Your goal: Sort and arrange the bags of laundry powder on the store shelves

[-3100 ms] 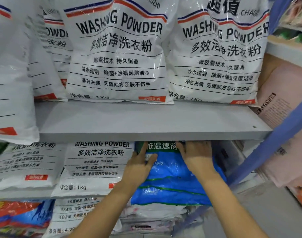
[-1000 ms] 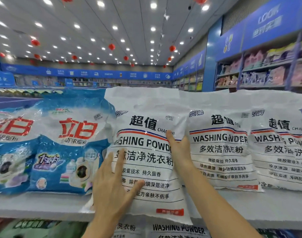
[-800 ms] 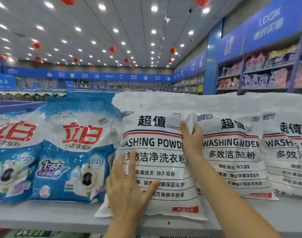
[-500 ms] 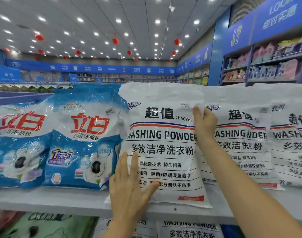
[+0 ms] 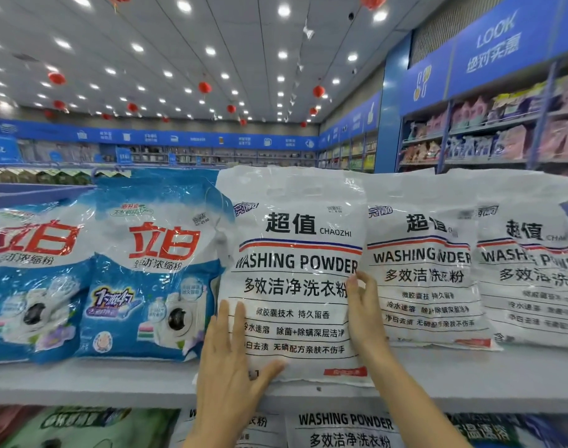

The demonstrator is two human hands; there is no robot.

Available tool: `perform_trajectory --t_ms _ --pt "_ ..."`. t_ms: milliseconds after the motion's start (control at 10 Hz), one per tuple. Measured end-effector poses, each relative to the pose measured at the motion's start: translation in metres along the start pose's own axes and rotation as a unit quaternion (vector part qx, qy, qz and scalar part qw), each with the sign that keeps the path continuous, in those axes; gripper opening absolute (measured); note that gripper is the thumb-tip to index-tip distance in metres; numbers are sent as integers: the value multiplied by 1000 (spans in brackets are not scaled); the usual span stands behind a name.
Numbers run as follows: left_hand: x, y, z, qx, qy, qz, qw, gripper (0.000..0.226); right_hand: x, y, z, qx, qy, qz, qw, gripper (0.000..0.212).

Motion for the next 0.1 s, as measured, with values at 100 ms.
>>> perform_trajectory --t_ms 100 --pt "0 -4 -4 5 -17 2 1000 99 7 -2 -4 -27 -22 -18 999 43"
Point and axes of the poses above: each hand's wrist, its own y-axis towards the middle knuckle, its own z-axis out of the palm, x = y × z, the point moved 6 cm from there along y, towards the middle knuckle, and after that the axes turned 7 degrees about -y, right-handed, at the moved point
